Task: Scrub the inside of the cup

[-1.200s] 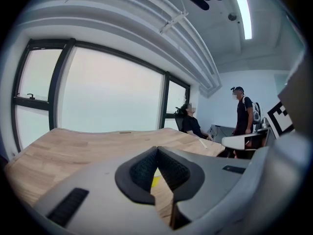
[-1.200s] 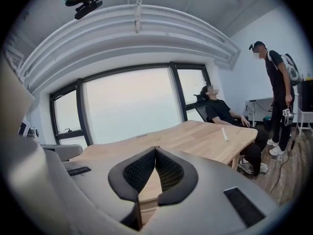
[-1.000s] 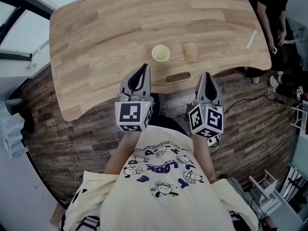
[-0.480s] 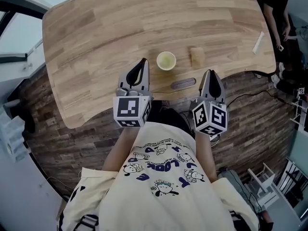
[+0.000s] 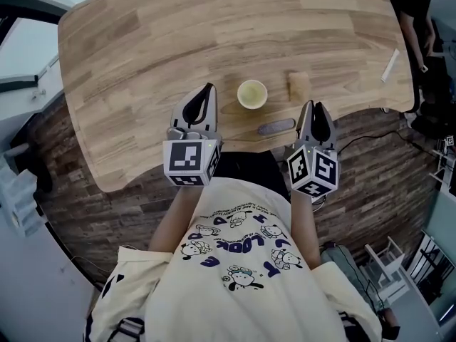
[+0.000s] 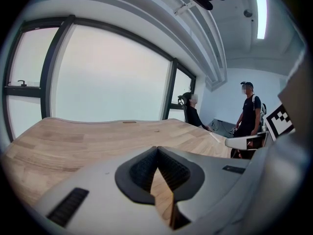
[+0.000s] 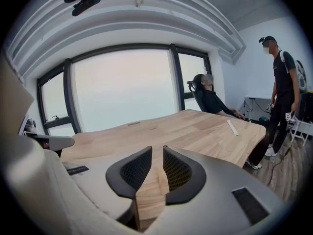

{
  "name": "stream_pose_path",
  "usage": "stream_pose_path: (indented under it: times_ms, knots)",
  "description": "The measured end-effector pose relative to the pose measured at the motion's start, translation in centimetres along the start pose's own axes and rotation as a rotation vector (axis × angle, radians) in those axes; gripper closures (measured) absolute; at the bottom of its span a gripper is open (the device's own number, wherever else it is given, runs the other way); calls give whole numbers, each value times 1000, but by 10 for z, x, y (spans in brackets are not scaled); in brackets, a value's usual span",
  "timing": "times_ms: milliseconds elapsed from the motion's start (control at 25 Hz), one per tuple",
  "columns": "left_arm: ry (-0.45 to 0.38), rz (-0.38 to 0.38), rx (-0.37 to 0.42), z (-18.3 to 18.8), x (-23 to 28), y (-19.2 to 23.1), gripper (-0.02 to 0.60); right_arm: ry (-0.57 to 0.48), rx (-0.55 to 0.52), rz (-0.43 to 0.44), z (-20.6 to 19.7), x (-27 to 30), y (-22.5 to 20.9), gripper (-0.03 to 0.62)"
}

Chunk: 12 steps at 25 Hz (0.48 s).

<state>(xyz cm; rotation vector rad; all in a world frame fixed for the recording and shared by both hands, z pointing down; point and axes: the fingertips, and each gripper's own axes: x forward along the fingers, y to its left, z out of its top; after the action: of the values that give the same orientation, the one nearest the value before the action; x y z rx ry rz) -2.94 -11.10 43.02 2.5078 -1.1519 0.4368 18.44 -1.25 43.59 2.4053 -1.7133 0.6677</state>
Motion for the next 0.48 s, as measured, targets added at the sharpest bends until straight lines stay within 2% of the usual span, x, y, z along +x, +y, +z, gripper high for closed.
stream_pose_path:
  times_ms: [280, 480]
  knots:
    - [28, 21, -8, -6, 6, 4, 555, 62, -21, -22, -12, 11, -11, 516]
    - [60, 42, -11, -15, 9, 3, 555, 120, -16, 13, -25, 20, -15, 484]
